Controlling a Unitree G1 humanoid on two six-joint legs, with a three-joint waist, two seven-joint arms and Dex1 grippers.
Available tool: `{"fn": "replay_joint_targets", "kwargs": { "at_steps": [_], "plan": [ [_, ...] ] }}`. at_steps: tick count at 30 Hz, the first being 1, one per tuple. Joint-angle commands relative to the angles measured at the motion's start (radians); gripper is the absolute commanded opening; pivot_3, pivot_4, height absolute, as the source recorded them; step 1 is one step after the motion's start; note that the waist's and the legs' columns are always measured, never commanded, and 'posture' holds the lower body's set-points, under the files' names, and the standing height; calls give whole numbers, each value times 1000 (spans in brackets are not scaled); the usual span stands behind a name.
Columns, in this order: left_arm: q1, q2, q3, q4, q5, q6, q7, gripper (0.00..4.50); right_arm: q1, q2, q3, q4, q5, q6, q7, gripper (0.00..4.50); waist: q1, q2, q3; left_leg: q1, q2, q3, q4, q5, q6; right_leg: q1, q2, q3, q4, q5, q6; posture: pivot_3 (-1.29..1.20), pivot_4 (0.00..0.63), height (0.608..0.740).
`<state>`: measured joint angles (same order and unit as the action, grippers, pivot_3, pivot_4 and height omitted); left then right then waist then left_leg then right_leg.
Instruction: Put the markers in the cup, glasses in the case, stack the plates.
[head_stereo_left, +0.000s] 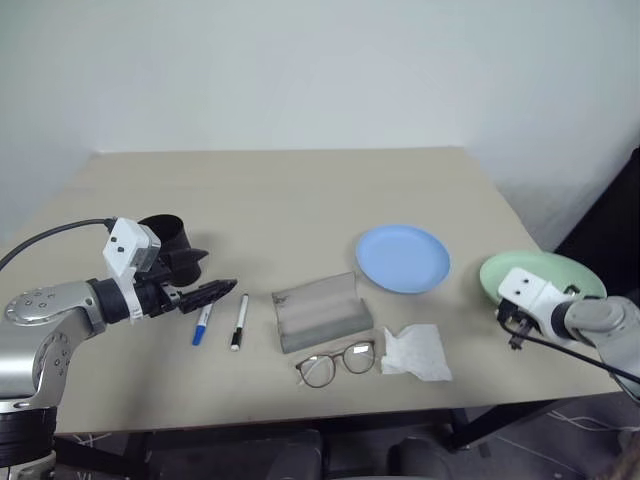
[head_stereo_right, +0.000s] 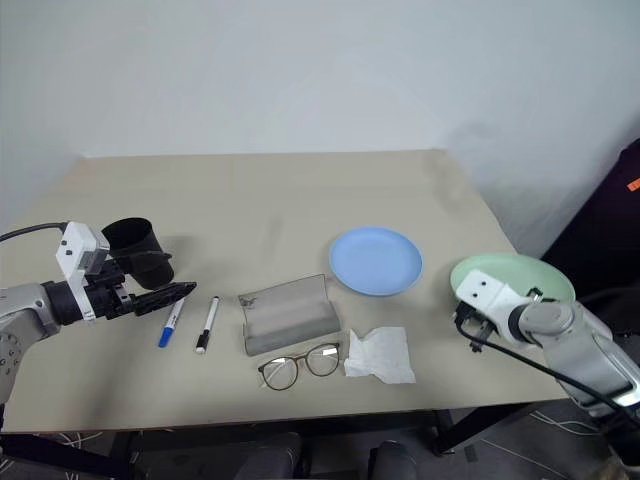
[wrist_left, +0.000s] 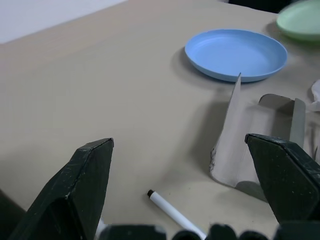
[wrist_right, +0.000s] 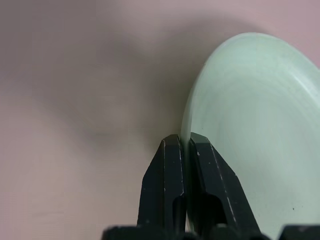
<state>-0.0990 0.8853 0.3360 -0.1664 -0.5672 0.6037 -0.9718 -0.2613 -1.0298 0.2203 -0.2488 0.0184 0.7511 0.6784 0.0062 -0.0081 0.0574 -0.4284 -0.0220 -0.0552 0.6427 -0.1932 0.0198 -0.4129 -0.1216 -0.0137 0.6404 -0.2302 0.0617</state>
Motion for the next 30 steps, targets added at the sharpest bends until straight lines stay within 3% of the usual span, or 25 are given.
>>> {"fn": "replay_joint_targets", "kwargs": {
  "at_steps": [1,5,13,30],
  "plan": [
    [-28,5,16,-27,-11,-14,4,4500,-96,45,-14,16,-28,-72,4,24,-3,0,0,0,0,0,0,0,0,0,0,0,0,0,0,0,0,704],
    [-34,1,14,-29,-10,-12,10,4500,-230,205,-19,93,24,-129,19,24,-5,0,0,0,2,0,0,-1,-1,0,2,-1,1,0,0,0,0,704],
    [-30,-4,21,-46,-16,-3,24,4500,-333,371,48,223,7,-238,73,24,-2,0,0,1,-1,-3,1,-1,-1,2,3,-2,1,1,0,0,0,704],
    [21,-7,71,-78,-27,4,43,4500,-319,483,156,265,-60,-287,125,24,-3,1,1,1,-1,-5,1,-1,-1,1,5,-1,3,2,0,0,0,704]
  ]
}}
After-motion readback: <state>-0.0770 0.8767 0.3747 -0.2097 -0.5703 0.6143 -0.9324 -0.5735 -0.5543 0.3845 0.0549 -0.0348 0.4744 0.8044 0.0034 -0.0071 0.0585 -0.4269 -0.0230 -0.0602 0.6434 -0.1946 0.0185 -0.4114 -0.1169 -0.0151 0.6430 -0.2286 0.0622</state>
